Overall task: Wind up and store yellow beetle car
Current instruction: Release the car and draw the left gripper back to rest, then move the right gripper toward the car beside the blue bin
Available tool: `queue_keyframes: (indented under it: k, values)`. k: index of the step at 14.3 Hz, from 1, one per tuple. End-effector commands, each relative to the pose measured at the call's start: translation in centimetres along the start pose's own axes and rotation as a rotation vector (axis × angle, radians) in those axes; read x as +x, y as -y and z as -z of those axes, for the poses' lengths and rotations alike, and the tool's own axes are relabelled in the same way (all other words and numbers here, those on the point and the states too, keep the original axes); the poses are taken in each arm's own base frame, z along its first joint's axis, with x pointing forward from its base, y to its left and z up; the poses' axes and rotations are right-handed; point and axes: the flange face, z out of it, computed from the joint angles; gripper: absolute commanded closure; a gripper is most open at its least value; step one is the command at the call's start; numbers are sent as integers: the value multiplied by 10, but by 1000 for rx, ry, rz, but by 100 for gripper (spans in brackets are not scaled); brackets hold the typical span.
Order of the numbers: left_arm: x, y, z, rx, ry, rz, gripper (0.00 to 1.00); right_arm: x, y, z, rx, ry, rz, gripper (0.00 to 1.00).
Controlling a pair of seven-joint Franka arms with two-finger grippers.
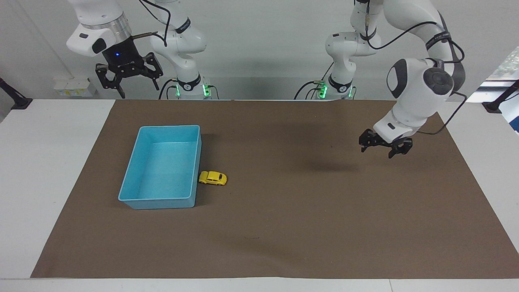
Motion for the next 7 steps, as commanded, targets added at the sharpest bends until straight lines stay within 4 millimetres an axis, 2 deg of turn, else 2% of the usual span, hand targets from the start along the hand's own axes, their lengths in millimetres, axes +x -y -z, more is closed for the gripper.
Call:
queue_keyframes:
  k: [1,4,7]
  values:
    - [-6,10,39,20,-4,120,0,-7,18,-10,34,17,185,0]
    - [-14,9,77,18,10,222,0,1,43,-23,45,34,424,0]
    - [-31,5,115,27,-13,226,0,4,51,-24,48,34,601,0]
